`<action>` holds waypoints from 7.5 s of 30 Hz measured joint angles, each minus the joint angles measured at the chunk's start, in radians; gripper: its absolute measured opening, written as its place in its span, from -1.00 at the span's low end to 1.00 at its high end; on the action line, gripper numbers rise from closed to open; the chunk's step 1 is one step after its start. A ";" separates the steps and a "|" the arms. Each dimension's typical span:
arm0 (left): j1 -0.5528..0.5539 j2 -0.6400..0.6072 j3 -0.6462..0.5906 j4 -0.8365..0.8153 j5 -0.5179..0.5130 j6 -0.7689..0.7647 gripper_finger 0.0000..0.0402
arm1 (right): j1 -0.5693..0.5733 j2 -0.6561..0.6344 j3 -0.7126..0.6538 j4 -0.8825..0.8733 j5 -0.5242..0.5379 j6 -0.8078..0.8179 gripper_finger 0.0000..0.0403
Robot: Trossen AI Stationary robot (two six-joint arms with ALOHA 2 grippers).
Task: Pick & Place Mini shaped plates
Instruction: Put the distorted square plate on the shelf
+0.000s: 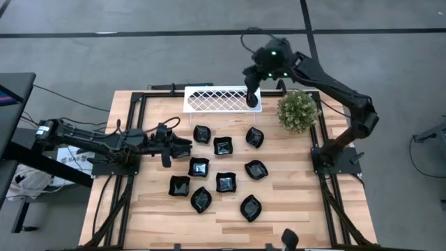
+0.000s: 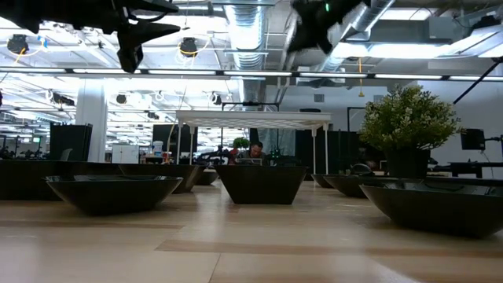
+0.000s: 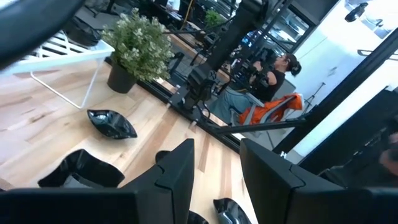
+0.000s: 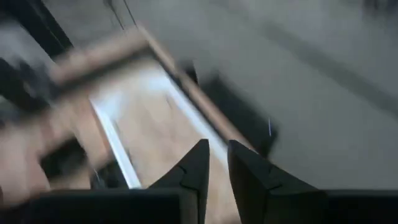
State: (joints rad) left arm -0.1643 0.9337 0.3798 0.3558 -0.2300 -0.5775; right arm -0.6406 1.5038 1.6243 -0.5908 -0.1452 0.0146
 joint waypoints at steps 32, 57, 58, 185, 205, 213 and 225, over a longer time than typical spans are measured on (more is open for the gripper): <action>-0.092 0.000 0.000 -0.026 -0.007 -0.034 -0.35 | 0.345 -0.375 -0.304 0.393 0.016 -0.046 -0.73; -0.227 0.000 0.000 -0.026 -0.074 -0.041 -0.35 | 0.561 -0.565 -0.774 0.805 0.093 0.272 -0.73; -0.227 0.000 0.000 -0.026 -0.077 -0.041 -0.35 | 0.593 -0.540 -0.786 0.834 0.093 0.273 -0.73; 0.008 0.006 0.083 -0.670 0.089 0.035 -0.35 | 0.691 -0.050 -0.433 0.028 0.330 0.036 -0.42; 0.045 0.157 0.083 -0.805 0.093 0.338 -0.35 | 0.653 -0.382 -0.578 -0.126 0.330 0.170 -0.41; 0.044 0.223 0.083 -0.795 0.081 0.391 -0.35 | 0.684 -0.387 -0.635 -0.101 0.330 0.216 -0.41; 0.044 0.380 0.083 -0.758 0.043 0.353 -0.35 | 0.699 -0.387 -0.644 -0.071 0.330 0.223 -0.41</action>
State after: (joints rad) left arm -0.1200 1.3140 0.4625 -0.4025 -0.1870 -0.2249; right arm 0.0586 1.1172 0.9806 -0.6623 0.1848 0.2375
